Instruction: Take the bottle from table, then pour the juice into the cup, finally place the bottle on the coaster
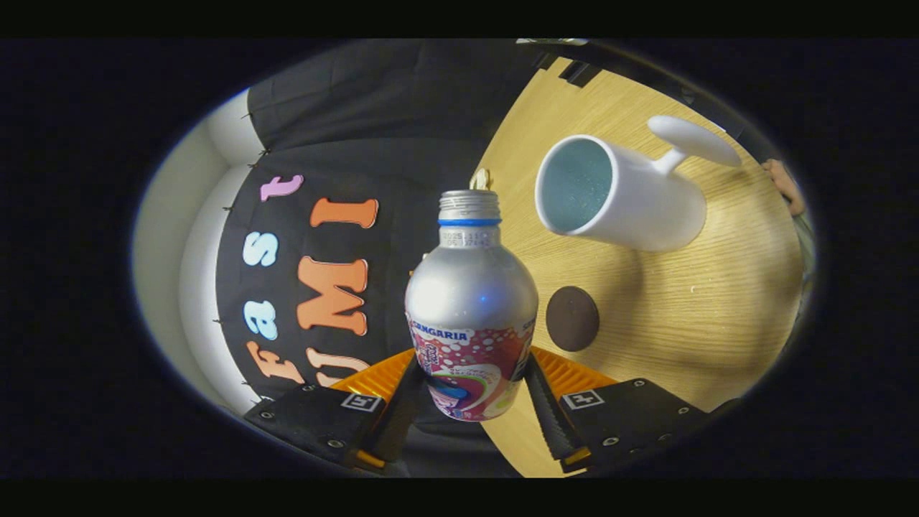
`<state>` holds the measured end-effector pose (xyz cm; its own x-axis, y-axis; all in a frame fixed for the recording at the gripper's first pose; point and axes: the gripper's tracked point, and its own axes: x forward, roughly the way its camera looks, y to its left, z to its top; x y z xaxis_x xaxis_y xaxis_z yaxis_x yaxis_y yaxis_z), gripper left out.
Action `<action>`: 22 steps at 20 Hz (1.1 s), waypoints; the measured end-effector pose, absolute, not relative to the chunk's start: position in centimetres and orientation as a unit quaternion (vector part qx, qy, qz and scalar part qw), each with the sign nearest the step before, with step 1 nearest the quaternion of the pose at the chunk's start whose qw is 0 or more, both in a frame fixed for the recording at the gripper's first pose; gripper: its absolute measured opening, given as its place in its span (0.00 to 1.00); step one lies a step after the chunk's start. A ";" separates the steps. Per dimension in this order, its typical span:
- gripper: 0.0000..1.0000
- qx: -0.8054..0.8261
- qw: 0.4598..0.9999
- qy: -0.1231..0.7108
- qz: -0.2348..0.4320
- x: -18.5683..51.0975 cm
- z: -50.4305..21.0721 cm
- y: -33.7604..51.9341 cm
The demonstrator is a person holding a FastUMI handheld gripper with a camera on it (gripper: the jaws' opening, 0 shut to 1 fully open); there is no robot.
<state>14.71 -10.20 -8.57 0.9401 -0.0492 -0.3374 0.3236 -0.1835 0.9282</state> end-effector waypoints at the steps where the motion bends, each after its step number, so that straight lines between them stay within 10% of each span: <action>1: 0.76 0.761 0.625 0.091 -0.149 14.8 -8.4 -10.3; 22: 0.76 0.827 0.525 0.094 -0.178 13.9 -8.7 -11.8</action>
<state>13.91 -11.76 -8.68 0.9193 -0.0317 -0.3922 0.3412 -0.4323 0.8347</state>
